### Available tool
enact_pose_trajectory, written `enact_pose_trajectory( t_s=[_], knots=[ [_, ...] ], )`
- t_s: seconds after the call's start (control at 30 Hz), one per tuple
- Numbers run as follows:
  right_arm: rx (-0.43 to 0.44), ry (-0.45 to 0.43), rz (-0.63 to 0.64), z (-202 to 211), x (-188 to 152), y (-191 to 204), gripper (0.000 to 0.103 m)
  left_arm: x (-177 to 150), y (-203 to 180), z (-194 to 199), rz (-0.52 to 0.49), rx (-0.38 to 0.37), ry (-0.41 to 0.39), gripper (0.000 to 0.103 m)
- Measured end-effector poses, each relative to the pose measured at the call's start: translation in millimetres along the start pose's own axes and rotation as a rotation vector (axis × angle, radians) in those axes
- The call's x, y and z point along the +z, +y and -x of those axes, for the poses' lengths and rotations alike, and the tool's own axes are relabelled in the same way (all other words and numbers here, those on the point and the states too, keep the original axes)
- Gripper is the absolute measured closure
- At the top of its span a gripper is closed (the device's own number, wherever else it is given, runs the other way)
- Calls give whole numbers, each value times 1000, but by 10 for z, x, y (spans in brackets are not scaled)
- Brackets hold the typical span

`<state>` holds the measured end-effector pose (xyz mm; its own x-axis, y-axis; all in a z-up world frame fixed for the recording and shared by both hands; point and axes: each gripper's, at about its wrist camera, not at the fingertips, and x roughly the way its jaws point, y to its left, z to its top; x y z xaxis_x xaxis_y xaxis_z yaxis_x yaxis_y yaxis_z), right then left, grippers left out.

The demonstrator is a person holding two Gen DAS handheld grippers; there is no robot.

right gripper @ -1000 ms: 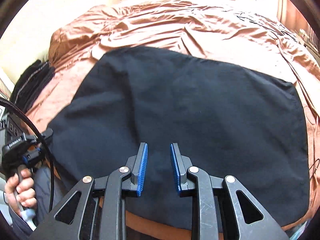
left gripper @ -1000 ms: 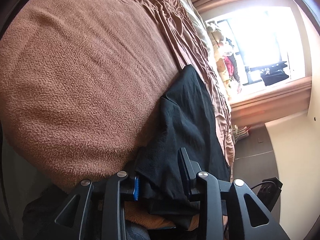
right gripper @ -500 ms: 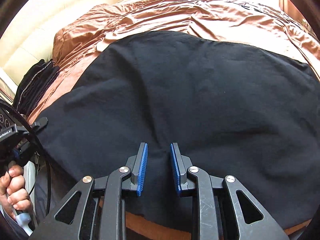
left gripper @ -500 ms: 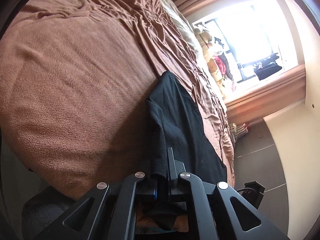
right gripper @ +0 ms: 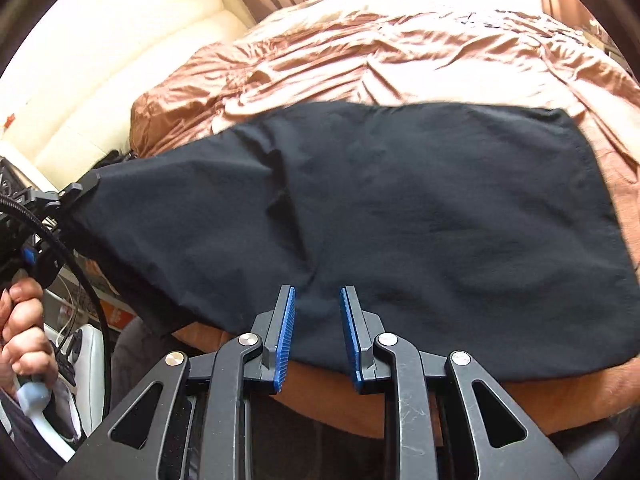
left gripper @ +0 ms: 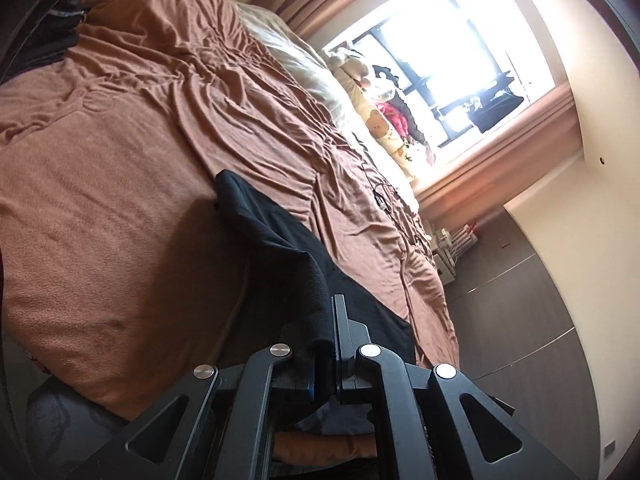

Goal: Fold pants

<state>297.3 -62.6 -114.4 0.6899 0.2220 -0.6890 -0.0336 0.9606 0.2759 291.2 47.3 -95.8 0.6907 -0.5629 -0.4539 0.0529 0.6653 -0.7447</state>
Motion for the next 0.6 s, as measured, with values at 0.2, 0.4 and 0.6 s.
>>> enact_pose_trajectory(
  t_s=[0.2,0.4,0.6],
  knots=[
    [4,-73,-45,467,-120,-302,82,-22,-436,-75,-73,-22,9,97],
    [37,-132,-129,837,-335,-641,82,-84,-843,-250,-150,-15,34,97],
    [48,-178,-221,1112,-548,-999,82,-191,-1173,-466,-196,-47,71,97]
  ],
)
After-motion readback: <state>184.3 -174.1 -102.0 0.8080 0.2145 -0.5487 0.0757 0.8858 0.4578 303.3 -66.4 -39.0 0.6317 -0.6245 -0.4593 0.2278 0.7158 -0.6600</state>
